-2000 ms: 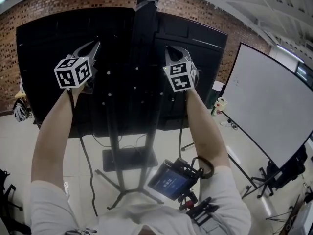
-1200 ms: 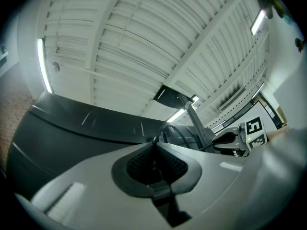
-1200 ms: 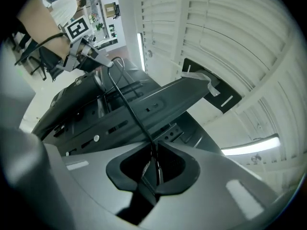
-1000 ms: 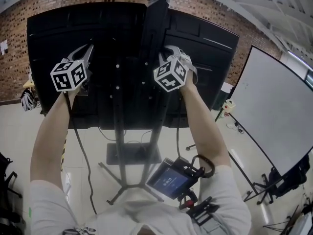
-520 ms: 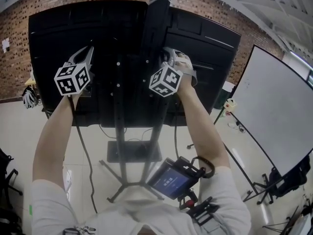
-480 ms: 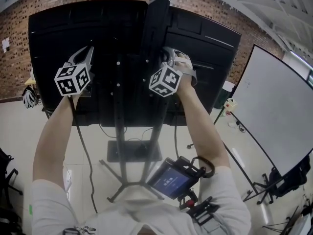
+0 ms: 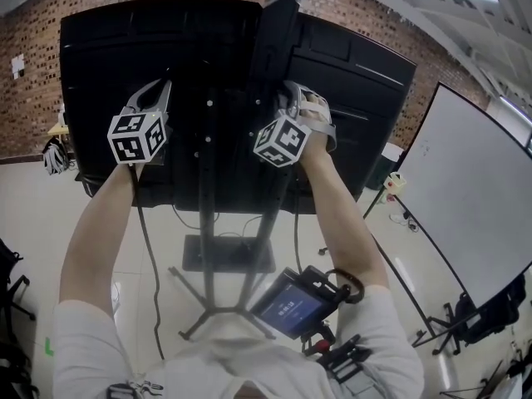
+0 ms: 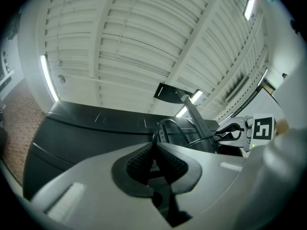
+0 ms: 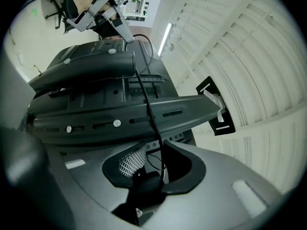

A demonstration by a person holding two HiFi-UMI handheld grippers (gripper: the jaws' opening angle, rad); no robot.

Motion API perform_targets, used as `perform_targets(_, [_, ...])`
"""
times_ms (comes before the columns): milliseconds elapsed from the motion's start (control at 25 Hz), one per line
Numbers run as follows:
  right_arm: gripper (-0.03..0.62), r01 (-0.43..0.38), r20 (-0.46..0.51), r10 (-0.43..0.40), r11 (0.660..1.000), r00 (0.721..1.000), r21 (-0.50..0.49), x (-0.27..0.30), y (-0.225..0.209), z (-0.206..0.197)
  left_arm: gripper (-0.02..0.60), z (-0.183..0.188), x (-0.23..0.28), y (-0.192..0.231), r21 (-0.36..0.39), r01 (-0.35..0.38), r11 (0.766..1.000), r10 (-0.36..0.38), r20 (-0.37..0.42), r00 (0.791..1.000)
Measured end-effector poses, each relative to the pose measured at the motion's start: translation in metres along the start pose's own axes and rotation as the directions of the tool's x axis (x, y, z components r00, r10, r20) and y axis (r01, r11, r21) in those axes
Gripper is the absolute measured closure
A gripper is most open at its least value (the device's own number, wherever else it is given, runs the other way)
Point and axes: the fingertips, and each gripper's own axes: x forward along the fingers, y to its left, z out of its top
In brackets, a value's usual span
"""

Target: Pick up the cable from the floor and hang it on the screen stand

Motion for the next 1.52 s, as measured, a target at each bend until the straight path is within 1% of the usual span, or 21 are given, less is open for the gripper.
perform_targets(120, [0.425, -0.027, 0.031, 0.027, 1.000, 0.999, 0.003, -0.005, 0.009, 0.007, 0.558, -0.006, -0.006, -0.003, -0.001, 0.009, 1.000, -0.009, -0.004, 1.000])
perform_targets(240, [0.433, -0.034, 0.040, 0.033, 0.999, 0.999, 0.011, -0.008, 0.014, 0.010, 0.558, -0.010, -0.009, -0.005, -0.019, 0.015, 1.000, -0.015, -0.004, 1.000])
perform_targets(320, [0.424, -0.038, 0.053, 0.036, 0.999, 0.998, 0.024, -0.011, 0.015, 0.013, 0.558, -0.011, -0.012, -0.007, -0.027, 0.025, 0.999, -0.025, 0.000, 1.000])
perform_targets(480, [0.425, -0.035, 0.084, 0.030, 0.998, 0.996, 0.060, -0.022, 0.014, 0.018, 0.558, -0.014, -0.018, -0.011, -0.036, 0.038, 0.999, -0.038, 0.002, 0.999])
perform_targets(760, [0.436, -0.032, 0.113, 0.019, 0.993, 0.993, 0.112, -0.040, 0.015, 0.009, 0.554, -0.027, -0.030, -0.020, -0.057, 0.040, 0.998, -0.040, -0.012, 0.999])
perform_targets(880, [0.442, -0.025, 0.129, 0.009, 0.991, 0.992, 0.128, -0.047, 0.014, 0.005, 0.555, -0.035, -0.035, -0.021, -0.078, 0.025, 0.997, -0.027, -0.020, 0.999])
perform_targets(960, [0.444, -0.035, 0.134, 0.015, 0.989, 0.991, 0.144, -0.048, 0.017, 0.002, 0.554, -0.042, -0.039, -0.021, -0.084, 0.013, 0.996, -0.016, -0.037, 0.999])
perform_targets(1200, [0.447, -0.072, 0.153, 0.044, 0.981, 0.987, 0.180, -0.053, 0.027, -0.002, 0.566, -0.068, -0.055, -0.010, -0.102, -0.059, 0.993, 0.048, -0.106, 0.993])
perform_targets(1360, [0.447, -0.090, 0.176, 0.056, 0.977, 0.983, 0.193, -0.053, 0.035, 0.003, 0.568, -0.077, -0.065, -0.004, -0.097, -0.091, 0.991, 0.077, -0.133, 0.988])
perform_targets(1520, [0.448, -0.114, 0.194, 0.074, 0.972, 0.978, 0.205, -0.052, 0.045, 0.006, 0.568, -0.081, -0.069, -0.006, -0.091, -0.101, 0.991, 0.088, -0.144, 0.986])
